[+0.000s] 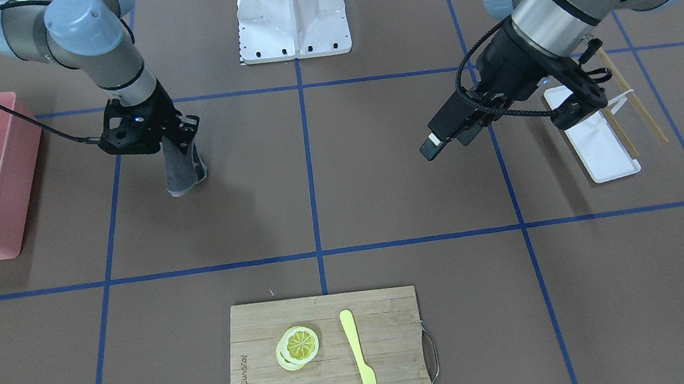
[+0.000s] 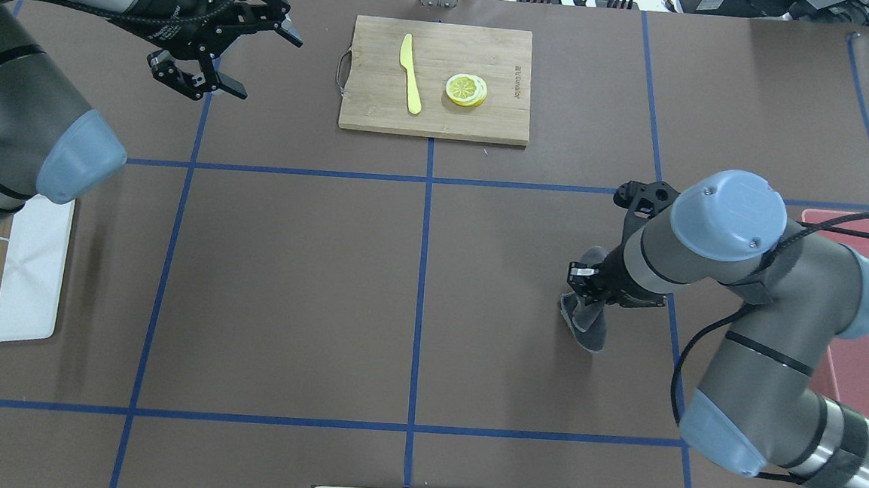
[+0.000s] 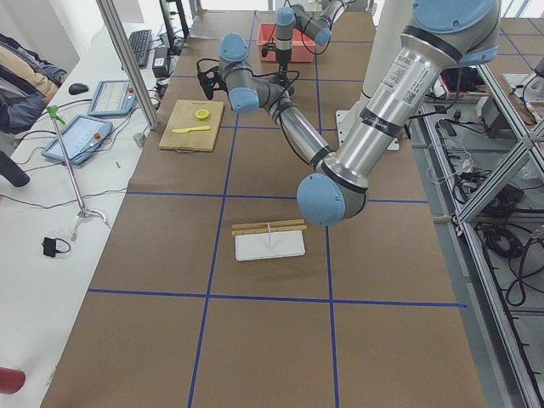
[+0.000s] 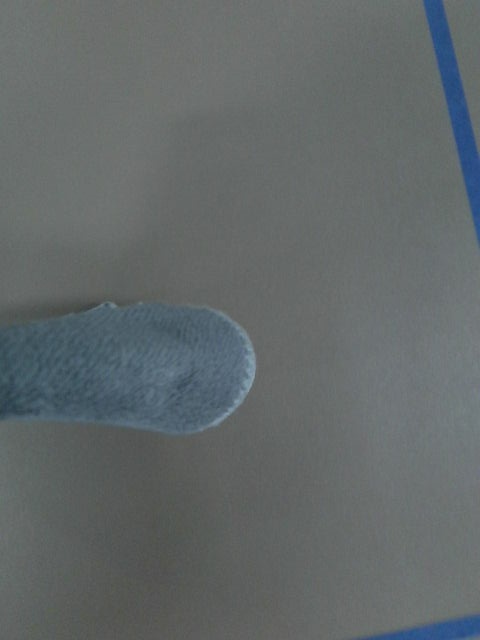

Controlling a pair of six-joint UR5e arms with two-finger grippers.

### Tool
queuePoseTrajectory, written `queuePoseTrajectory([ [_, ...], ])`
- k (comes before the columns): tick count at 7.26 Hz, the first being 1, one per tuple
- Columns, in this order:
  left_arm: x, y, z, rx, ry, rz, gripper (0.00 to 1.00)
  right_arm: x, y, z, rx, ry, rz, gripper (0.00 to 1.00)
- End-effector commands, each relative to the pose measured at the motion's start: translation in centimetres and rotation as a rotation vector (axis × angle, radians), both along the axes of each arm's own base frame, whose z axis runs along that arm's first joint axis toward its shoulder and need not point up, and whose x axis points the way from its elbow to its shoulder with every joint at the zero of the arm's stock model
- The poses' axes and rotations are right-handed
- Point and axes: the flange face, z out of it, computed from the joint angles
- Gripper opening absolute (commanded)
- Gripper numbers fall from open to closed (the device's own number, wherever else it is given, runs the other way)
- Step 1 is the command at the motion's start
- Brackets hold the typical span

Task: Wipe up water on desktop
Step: 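Wipe the cloth across the table with the right gripper while the left withdraws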

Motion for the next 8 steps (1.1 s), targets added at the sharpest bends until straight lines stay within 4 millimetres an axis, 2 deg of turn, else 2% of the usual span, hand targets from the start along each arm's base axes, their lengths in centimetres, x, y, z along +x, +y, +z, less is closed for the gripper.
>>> queuePoseTrajectory([
  [1, -0.1, -0.4, 0.3, -0.005, -0.004, -0.004, 0.97, -6.2, -0.4, -7.1, -0.024, -0.078, 0.011, 0.00],
  [2, -0.2, -0.4, 0.3, -0.004, -0.005, -0.005, 0.97, -8.6, -0.9, -9.9, -0.054, -0.096, 0.032, 0.00],
  [3, -0.3, -0.4, 0.5, -0.007, -0.006, -0.005, 0.97, -9.6, -1.2, -11.1, -0.062, -0.103, 0.038, 0.00],
  [4, -0.7, -0.5, 0.5, -0.008, -0.006, -0.010, 0.97, -7.9, -1.9, -9.9, -0.065, -0.100, 0.047, 0.00],
  [5, -1.6, -0.9, 1.3, -0.018, -0.011, -0.024, 0.97, -3.8, -2.0, -5.2, -0.089, -0.068, 0.058, 0.00],
  [6, -2.2, -1.1, 1.8, -0.016, -0.018, -0.030, 0.97, 0.7, -2.5, -2.3, -0.064, -0.054, 0.024, 0.00],
  [7, -2.7, -0.9, 2.9, 0.001, -0.034, -0.026, 0.97, 3.6, -2.5, 1.0, -0.073, -0.025, 0.025, 0.00],
  [8, -4.2, -0.8, 5.7, 0.026, -0.074, -0.026, 0.97, 4.5, -2.9, 2.5, -0.061, -0.006, 0.018, 0.00],
])
